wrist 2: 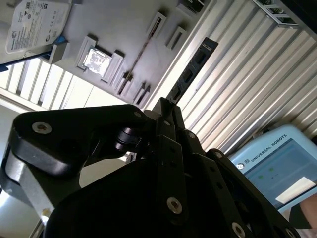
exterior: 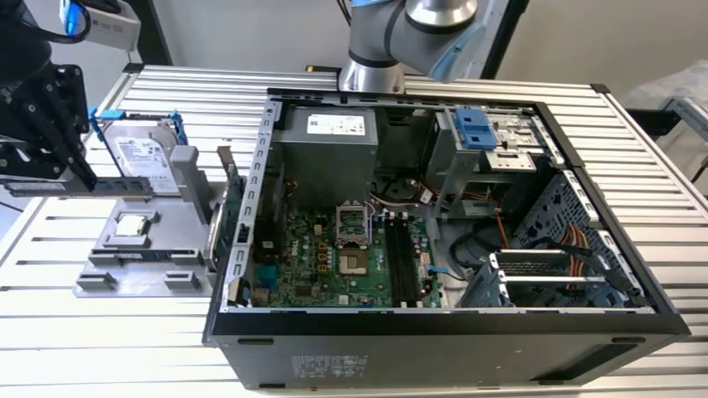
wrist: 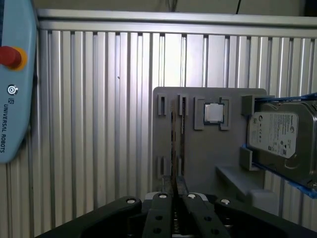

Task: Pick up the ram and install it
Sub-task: 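Pick up the ram and move it above insertion slot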

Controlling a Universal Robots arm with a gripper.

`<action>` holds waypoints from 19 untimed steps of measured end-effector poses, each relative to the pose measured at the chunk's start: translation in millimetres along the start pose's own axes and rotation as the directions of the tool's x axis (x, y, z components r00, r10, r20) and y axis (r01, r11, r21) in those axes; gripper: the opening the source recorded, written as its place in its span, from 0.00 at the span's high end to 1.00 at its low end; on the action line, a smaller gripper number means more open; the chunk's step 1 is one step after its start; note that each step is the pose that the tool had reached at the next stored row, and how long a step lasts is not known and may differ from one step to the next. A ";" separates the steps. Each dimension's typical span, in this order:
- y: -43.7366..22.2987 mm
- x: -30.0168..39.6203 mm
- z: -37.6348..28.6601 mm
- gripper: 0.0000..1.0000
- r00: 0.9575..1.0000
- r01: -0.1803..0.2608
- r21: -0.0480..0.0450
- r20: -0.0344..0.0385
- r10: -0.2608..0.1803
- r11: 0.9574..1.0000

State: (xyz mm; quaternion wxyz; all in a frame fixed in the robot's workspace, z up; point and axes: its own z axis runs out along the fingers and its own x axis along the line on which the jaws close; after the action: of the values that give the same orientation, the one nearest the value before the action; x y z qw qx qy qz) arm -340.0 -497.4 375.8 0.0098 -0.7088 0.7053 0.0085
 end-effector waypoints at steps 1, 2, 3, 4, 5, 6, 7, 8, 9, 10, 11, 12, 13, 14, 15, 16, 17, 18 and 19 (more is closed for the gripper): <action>-1.4 0.0 0.0 1.00 1.000 0.000 0.000 0.000 0.000 1.000; -2.8 0.0 0.0 1.00 1.000 0.000 0.000 0.000 0.000 1.000; -4.2 0.0 0.0 1.00 1.000 0.000 0.000 0.000 0.000 1.000; -5.6 0.0 0.0 1.00 1.000 0.000 0.000 0.000 0.000 1.000; -6.8 0.0 0.0 1.00 1.000 0.000 0.000 0.000 0.000 1.000; -7.9 0.0 0.0 1.00 1.000 0.000 0.000 0.000 0.000 1.000; -9.0 0.0 0.0 1.00 1.000 0.000 0.000 0.000 0.000 1.000; -10.0 0.1 0.1 1.00 1.000 0.000 0.000 0.000 0.000 1.000; -11.1 0.1 0.0 1.00 1.000 0.000 0.000 0.000 0.000 1.000; -12.2 0.1 0.0 1.00 1.000 0.000 0.000 0.000 0.000 1.000; -13.4 0.1 0.1 1.00 1.000 0.000 0.000 0.000 0.000 1.000; -14.4 0.1 0.0 1.00 1.000 0.000 0.000 0.000 0.000 1.000; -15.5 0.1 0.1 1.00 1.000 0.000 0.000 0.000 0.000 1.000; -16.7 0.1 0.1 1.00 1.000 0.000 0.000 0.000 0.000 1.000; -17.8 0.1 0.0 1.00 1.000 0.000 0.000 0.000 0.000 1.000; -18.9 0.1 0.1 1.00 1.000 0.000 0.000 0.000 0.000 1.000; -19.9 0.1 0.1 1.00 1.000 0.000 0.000 0.000 0.000 1.000; -21.0 0.1 0.1 1.00 1.000 0.000 0.000 0.000 0.000 1.000; -21.9 0.1 0.1 1.00 1.000 0.000 0.000 0.000 0.000 1.000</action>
State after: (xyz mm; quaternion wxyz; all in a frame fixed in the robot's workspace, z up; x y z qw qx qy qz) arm -318.2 -497.4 375.8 0.0098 -0.7088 0.7053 0.0085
